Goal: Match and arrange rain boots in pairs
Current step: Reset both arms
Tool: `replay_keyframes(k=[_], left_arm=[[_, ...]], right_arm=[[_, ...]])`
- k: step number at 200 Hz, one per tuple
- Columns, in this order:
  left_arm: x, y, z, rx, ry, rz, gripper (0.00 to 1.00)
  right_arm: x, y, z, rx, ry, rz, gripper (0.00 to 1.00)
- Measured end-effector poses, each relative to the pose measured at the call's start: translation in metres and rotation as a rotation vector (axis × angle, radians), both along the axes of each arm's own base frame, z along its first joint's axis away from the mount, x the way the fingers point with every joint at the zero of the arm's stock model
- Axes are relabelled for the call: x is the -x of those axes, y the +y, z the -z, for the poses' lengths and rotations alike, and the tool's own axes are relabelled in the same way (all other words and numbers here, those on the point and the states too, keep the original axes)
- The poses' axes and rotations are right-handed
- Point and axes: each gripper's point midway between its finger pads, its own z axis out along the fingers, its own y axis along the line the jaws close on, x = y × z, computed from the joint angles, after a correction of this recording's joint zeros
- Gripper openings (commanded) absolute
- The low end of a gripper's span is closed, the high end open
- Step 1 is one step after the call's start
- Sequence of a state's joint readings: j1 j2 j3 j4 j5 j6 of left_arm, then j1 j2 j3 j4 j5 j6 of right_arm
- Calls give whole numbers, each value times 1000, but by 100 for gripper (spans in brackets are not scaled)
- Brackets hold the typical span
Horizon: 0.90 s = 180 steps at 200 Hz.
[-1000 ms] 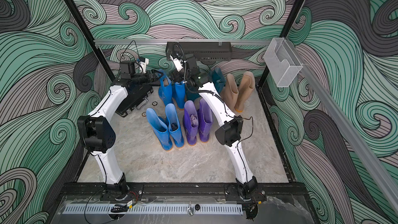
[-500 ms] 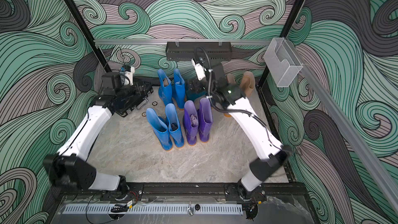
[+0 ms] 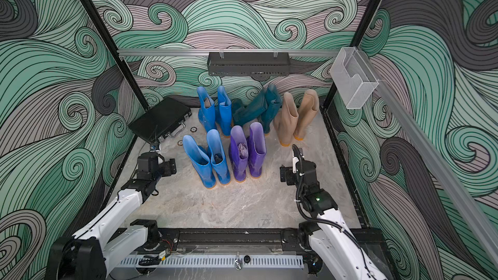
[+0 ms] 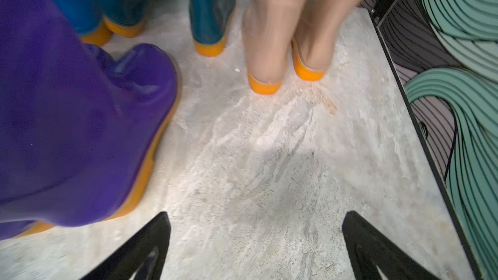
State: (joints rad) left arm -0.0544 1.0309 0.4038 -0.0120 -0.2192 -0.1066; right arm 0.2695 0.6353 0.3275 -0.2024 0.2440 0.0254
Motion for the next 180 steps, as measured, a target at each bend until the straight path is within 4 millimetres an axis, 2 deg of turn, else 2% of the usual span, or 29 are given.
replay_keyframes(k=[13,37,51,76,88,91,103,122,149,180], left_arm=[[-11,5,7,-18,12,-24,91],[-48,5,18,-30,10,-30,88],[-65,5,16,-39,-21,-23,88],[-85,6,4,-63,-103,-10,90],[-87,8,0,-66,-160,-7,91],[-87,9,1,-64,-167,-10,98],[-83,14,10,-68,-179,-19,98],[-78,19,25,-69,-149,-32,99],[-83,21,18,-65,-182,-37,99],[-85,20,15,-62,-195,-33,99]], right_arm=[[-4,-11,22,2,-30,49,99],[-19,-34,53,0,19,138,99],[-38,-36,56,3,20,141,99],[-86,-26,44,2,-62,94,99],[-106,-22,39,1,-105,73,99],[-110,-21,39,-1,-114,67,99],[-119,-19,42,-10,-153,47,99],[-117,-18,54,-13,-131,27,99],[-124,-15,40,-24,-191,10,99],[-125,-13,37,-30,-201,-2,99]])
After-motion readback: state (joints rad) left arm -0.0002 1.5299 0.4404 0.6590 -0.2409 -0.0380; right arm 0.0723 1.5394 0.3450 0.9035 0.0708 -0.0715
